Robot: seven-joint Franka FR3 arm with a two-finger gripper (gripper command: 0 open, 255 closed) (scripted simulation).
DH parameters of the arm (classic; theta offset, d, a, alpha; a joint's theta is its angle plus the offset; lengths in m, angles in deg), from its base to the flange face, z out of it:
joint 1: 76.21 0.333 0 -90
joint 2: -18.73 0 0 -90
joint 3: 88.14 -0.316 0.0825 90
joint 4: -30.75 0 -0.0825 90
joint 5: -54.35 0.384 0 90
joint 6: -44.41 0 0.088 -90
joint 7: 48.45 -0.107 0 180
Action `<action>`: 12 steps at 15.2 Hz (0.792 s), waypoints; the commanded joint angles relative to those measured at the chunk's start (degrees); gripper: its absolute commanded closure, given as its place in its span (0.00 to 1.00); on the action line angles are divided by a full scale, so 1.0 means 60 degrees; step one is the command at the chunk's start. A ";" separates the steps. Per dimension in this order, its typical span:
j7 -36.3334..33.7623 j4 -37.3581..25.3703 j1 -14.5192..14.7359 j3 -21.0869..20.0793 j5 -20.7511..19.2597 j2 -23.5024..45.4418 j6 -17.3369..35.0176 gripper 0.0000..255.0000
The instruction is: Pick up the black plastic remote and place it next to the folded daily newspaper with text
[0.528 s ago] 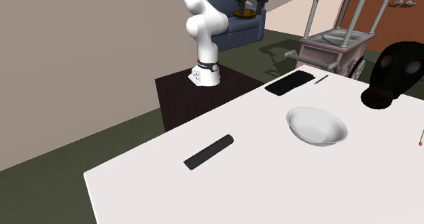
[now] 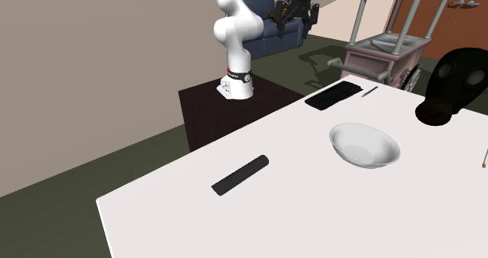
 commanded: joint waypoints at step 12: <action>-0.3552 -0.0441 -0.1482 0.0211 -0.0622 0.3816 0.3700 0.00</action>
